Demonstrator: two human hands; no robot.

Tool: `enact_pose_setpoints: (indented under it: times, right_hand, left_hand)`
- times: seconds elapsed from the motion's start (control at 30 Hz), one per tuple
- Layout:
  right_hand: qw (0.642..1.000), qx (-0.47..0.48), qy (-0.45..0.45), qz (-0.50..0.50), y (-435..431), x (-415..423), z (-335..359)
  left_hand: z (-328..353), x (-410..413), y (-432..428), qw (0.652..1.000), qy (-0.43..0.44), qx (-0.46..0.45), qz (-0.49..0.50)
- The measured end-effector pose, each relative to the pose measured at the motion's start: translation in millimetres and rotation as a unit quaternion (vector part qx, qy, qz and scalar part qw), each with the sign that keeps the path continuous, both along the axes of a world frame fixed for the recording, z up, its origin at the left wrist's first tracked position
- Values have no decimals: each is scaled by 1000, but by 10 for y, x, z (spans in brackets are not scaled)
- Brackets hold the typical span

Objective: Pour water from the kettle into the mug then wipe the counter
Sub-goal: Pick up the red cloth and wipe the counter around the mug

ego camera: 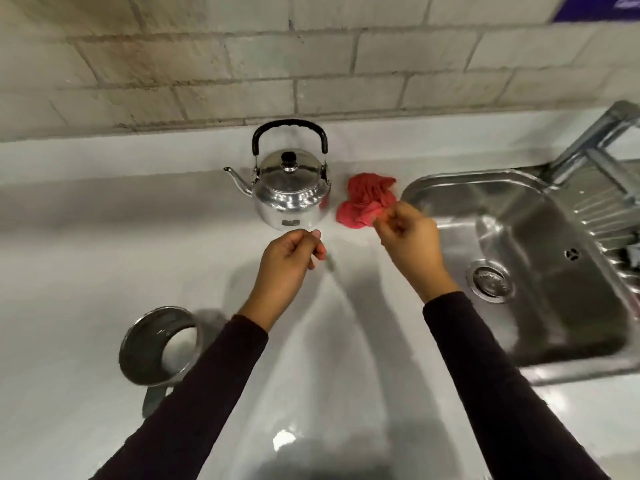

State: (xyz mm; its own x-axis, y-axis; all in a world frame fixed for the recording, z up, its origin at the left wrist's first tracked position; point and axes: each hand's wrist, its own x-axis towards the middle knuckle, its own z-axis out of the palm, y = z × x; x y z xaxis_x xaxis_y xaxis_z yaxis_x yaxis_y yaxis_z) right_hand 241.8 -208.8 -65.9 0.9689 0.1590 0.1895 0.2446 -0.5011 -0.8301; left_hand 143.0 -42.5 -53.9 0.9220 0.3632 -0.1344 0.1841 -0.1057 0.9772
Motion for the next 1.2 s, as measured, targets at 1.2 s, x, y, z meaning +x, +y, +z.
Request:
enact_pose_setpoints:
  times: [1.2]
  right_hand:
    - [989,57,79,110,-258,-925,-261]
  left_hand:
    - [-9,-965,-237,996,-46,-72,19]
